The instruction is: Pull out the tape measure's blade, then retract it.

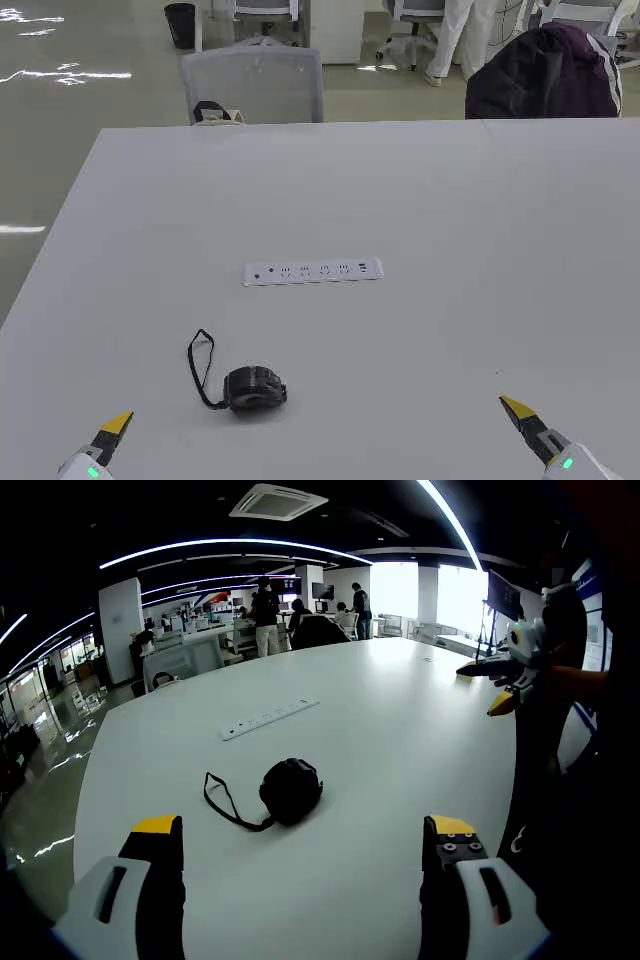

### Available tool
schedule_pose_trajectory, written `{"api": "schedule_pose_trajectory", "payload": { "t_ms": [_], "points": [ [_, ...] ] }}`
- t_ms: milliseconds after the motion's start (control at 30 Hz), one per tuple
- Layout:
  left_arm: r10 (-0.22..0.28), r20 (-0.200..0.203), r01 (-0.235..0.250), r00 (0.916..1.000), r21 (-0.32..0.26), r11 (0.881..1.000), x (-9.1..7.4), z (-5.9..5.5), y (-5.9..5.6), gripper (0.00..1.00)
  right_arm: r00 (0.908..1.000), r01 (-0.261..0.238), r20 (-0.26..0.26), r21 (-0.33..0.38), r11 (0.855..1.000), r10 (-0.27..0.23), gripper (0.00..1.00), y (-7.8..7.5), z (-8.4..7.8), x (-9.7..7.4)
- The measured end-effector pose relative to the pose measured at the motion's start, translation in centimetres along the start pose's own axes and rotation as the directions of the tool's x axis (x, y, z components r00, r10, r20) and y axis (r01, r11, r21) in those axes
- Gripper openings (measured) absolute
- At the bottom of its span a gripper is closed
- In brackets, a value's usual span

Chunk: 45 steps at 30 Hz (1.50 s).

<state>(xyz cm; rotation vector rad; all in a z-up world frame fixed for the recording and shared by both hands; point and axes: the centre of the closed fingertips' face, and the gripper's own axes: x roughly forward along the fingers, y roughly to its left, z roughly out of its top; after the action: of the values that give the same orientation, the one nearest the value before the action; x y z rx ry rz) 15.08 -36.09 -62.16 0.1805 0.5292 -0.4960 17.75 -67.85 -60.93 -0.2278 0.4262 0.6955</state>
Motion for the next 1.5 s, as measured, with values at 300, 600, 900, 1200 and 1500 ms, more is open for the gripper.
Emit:
{"api": "schedule_pose_trajectory", "payload": {
  "t_ms": [300,600,900,1200,1500],
  "points": [
    [0.002,-0.009,-0.002,1.0000,-0.003,1.000,0.6,-0.1,0.1,0.99,0.9998,-0.017,-0.013,-0.002,1.000,0.017,0.98,-0.2,-0.2,0.5],
    [0.003,-0.013,-0.003,0.9999,0.006,1.000,1.2,0.3,0.2,0.99,0.9990,-0.035,-0.027,-0.006,0.999,0.035,0.98,-0.5,-0.6,1.0],
    [-0.003,-0.015,0.003,0.9999,0.008,1.000,1.9,0.6,0.1,0.99,0.9981,-0.053,-0.032,-0.012,0.999,0.053,0.97,-0.6,-0.5,1.5],
    [-0.020,-0.021,0.021,0.9996,0.020,1.000,2.9,1.0,0.0,0.99,0.9965,-0.076,-0.037,-0.016,0.997,0.075,0.97,-0.9,-0.3,2.2],
    [-0.071,-0.041,0.074,0.9966,0.061,0.995,4.4,1.2,-0.3,0.94,0.9857,-0.165,-0.045,-0.047,0.985,0.163,0.88,-0.7,-0.2,3.6]
  ]
}}
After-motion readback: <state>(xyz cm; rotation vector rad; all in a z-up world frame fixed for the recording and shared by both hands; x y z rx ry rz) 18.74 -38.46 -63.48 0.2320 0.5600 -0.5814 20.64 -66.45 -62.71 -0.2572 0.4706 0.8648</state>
